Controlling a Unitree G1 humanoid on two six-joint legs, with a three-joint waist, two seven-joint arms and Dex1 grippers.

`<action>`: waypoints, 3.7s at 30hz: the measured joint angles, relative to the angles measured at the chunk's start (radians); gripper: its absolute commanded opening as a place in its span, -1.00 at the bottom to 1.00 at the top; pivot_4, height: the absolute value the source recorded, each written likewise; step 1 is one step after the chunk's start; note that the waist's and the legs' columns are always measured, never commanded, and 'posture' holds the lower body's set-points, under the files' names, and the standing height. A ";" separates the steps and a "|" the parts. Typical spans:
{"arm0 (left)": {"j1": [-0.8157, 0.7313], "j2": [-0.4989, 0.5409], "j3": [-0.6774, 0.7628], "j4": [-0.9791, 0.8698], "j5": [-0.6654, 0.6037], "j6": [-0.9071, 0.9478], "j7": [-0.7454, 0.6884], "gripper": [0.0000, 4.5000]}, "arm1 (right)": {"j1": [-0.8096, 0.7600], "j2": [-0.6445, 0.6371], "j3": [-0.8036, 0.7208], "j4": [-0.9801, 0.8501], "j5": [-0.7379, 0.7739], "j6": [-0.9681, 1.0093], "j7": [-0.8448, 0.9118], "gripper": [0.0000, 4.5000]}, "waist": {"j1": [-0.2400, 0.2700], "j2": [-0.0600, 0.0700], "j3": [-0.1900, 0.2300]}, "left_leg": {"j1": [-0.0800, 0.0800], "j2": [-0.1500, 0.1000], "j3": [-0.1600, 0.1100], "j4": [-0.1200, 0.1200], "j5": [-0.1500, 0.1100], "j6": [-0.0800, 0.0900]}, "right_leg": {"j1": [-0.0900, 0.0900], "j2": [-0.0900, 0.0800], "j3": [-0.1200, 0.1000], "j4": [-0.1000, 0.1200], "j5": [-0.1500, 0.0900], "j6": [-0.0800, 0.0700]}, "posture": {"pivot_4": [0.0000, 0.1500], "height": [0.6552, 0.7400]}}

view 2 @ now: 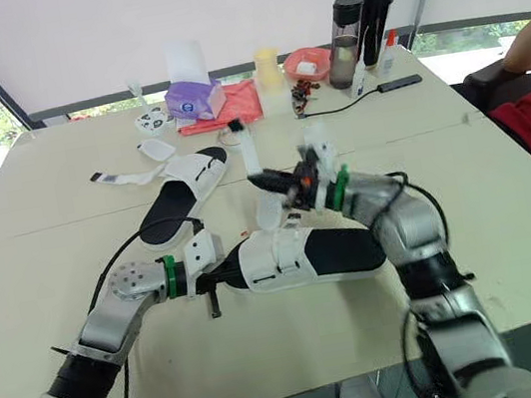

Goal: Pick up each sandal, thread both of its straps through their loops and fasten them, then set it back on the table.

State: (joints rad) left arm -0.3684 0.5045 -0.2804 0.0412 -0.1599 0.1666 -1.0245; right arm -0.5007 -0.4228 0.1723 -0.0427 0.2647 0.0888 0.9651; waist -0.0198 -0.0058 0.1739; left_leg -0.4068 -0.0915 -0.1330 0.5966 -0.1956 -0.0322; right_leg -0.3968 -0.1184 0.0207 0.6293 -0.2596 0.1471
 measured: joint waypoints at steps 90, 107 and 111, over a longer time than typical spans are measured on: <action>0.000 -0.019 -0.005 -0.002 -0.005 0.025 -0.016 -1.00 | 0.020 -0.011 -0.127 -0.247 0.871 1.016 -0.472 -0.97 | 0.015 -0.005 -0.002 | -0.002 0.002 -0.005 -0.001 -0.002 0.003 | 0.002 -0.001 -0.001 -0.010 -0.001 -0.013 | 1.00 1.00; 0.022 -0.024 -0.003 -0.023 -0.005 0.020 0.017 -1.00 | 0.022 -0.029 -0.034 -0.168 0.631 0.962 -0.291 -0.97 | 0.014 -0.005 -0.003 | -0.001 0.002 -0.005 0.000 -0.002 0.003 | 0.003 -0.001 -0.001 -0.009 0.000 -0.012 | 1.00 1.00; 0.021 -0.024 -0.004 -0.022 -0.005 0.020 0.019 -1.00 | 0.023 -0.027 -0.030 -0.164 0.600 0.936 -0.278 -0.97 | 0.013 -0.005 -0.003 | -0.001 0.002 -0.005 0.000 -0.002 0.003 | 0.003 -0.001 -0.001 -0.009 0.000 -0.012 | 1.00 1.00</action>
State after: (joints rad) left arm -0.3472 0.4807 -0.2840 0.0192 -0.1646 0.1869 -1.0055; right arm -0.4779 -0.4499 0.1426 -0.2067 0.8649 1.0244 0.6867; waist -0.0063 -0.0106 0.1706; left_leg -0.4080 -0.0895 -0.1382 0.5965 -0.1971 -0.0294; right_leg -0.3936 -0.1196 0.0195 0.6202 -0.2600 0.1347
